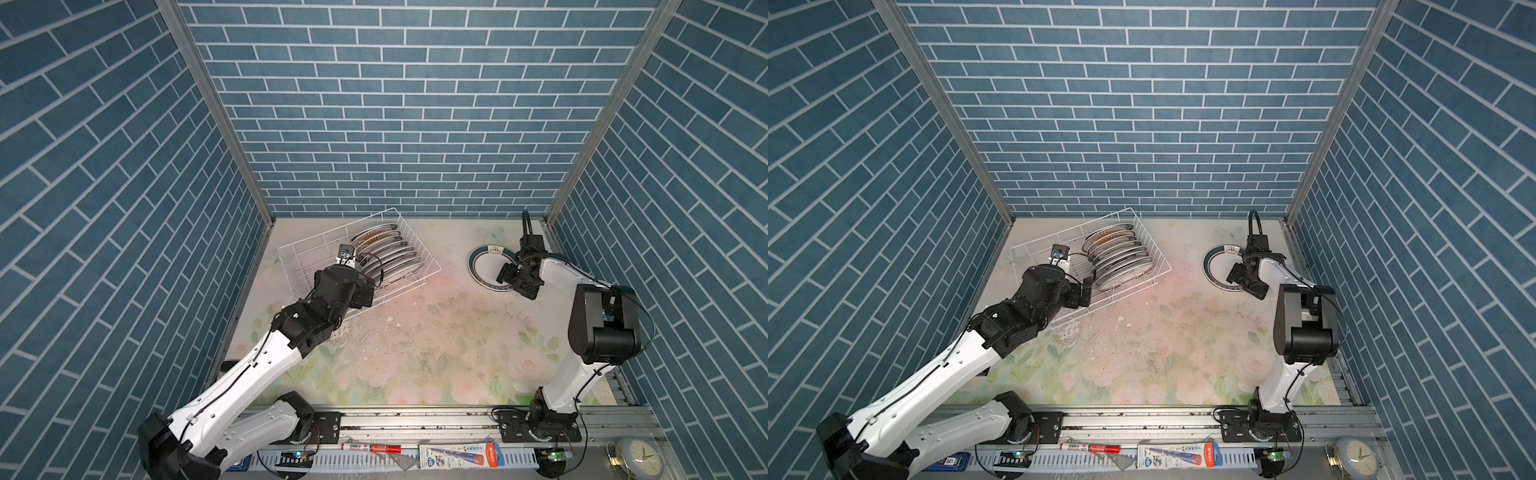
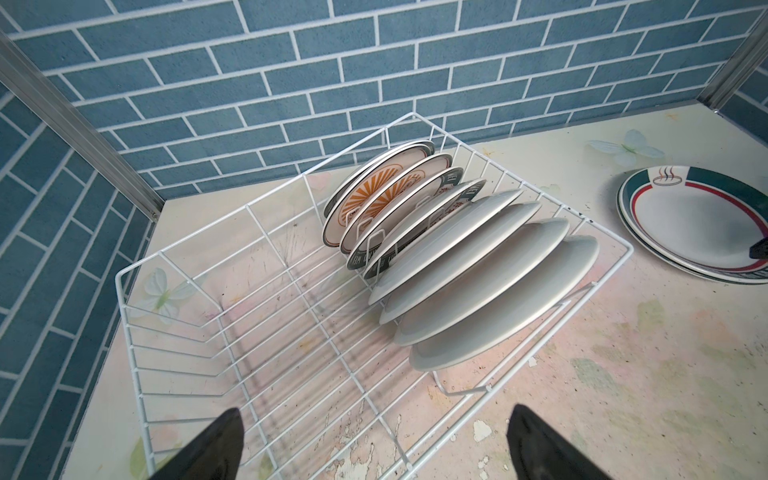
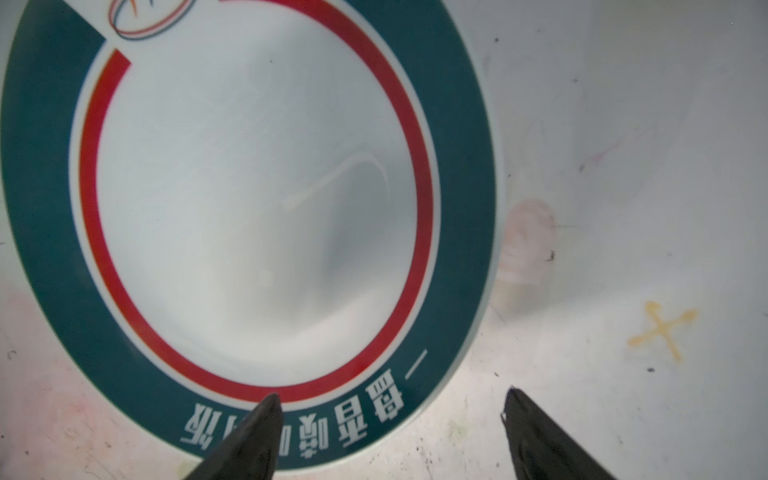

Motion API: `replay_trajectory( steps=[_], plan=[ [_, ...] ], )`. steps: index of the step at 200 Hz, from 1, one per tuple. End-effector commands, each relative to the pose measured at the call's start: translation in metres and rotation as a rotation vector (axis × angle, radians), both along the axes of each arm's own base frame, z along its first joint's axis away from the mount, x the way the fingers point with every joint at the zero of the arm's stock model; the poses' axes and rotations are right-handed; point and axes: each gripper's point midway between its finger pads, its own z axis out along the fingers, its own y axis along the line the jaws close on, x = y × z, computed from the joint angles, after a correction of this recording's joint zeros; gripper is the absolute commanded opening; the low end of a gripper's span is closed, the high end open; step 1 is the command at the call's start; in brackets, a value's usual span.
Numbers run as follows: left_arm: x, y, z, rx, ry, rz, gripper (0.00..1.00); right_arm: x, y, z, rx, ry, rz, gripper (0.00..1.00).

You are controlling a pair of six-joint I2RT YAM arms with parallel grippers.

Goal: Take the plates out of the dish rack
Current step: 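Lower the plate beside the first plate with the right gripper and open it, then lower the left gripper onto the next rack plate while the right gripper withdraws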

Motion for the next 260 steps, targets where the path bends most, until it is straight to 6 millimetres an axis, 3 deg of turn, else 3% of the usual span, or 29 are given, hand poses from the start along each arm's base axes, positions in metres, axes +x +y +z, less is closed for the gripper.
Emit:
replay_trajectory(
  steps=[1,34,77,126,175,260],
  plan=[
    [0.000,-0.004,0.006,0.011,-0.011,-0.045,0.99,-0.014,-0.013,0.032,-0.095,-0.057,-0.002,0.99],
    [0.005,-0.017,-0.006,0.053,0.055,-0.089,0.99,-0.031,0.001,0.050,-0.032,-0.147,0.024,0.99],
    [0.010,-0.056,-0.021,0.225,0.066,-0.139,0.99,-0.054,0.031,0.055,0.128,-0.232,0.108,0.99],
    [0.014,-0.096,-0.036,0.417,0.072,-0.163,0.99,-0.071,0.039,0.051,0.176,-0.251,0.137,0.99],
    [0.020,-0.107,-0.050,0.495,0.084,-0.163,0.99,-0.075,0.040,0.050,0.180,-0.252,0.139,0.99],
    [0.033,-0.120,-0.070,0.581,0.087,-0.193,0.72,-0.078,0.040,0.046,0.178,-0.238,0.140,0.99]
  ],
)
